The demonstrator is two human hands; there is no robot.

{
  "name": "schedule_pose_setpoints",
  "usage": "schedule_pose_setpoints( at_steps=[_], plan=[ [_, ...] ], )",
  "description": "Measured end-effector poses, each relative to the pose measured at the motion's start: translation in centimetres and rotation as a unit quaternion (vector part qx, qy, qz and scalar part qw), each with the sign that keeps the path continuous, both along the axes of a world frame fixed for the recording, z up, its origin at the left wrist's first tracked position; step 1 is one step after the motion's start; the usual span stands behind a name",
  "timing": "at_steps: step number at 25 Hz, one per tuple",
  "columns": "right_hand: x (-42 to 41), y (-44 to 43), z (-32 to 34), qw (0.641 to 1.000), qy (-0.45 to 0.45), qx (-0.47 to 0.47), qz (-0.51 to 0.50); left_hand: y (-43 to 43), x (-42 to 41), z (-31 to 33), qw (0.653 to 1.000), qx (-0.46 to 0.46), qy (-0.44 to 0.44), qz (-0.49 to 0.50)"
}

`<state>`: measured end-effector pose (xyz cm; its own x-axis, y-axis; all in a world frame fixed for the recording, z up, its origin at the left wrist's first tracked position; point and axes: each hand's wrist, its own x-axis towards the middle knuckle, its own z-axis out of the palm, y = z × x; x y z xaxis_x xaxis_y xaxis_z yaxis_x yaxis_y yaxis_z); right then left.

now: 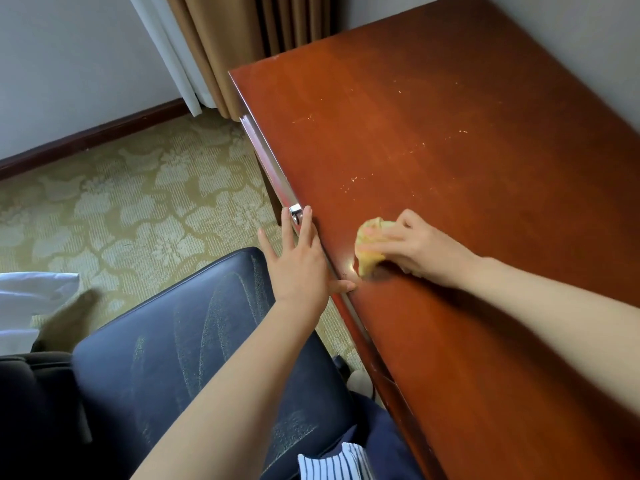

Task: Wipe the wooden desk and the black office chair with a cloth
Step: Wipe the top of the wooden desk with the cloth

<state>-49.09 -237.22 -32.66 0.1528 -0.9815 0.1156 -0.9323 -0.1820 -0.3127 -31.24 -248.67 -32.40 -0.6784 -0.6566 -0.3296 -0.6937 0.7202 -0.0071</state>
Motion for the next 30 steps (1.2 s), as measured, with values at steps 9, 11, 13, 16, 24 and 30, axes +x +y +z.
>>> schedule_pose_setpoints(
  at_steps=[9,11,13,16,24,30],
  plan=[
    [1.0,-11.6,-1.5,0.874,-0.105,0.057,-0.471,-0.2,0.1,-0.1,0.999,-0.004,-0.03,-0.013],
    [2.3,-10.2,-1.7,0.903,-0.098,0.066,-0.413,-0.1,0.1,0.0,0.999,-0.001,-0.037,-0.012],
    [3.1,-7.5,-1.5,0.934,-0.111,0.07,-0.333,-0.1,0.1,0.1,0.999,0.004,-0.044,-0.01],
    [4.3,-3.4,-1.4,0.966,-0.042,0.094,-0.239,-0.2,-0.1,0.3,0.999,0.007,-0.046,-0.011],
    [4.2,5.1,0.3,0.99,-0.021,0.062,-0.122,-0.1,0.1,0.5,0.999,-0.011,-0.036,-0.027],
    [-2.4,6.9,0.3,0.972,0.008,0.061,-0.228,-0.1,-2.7,0.0,0.992,0.045,0.081,-0.083]
  ],
)
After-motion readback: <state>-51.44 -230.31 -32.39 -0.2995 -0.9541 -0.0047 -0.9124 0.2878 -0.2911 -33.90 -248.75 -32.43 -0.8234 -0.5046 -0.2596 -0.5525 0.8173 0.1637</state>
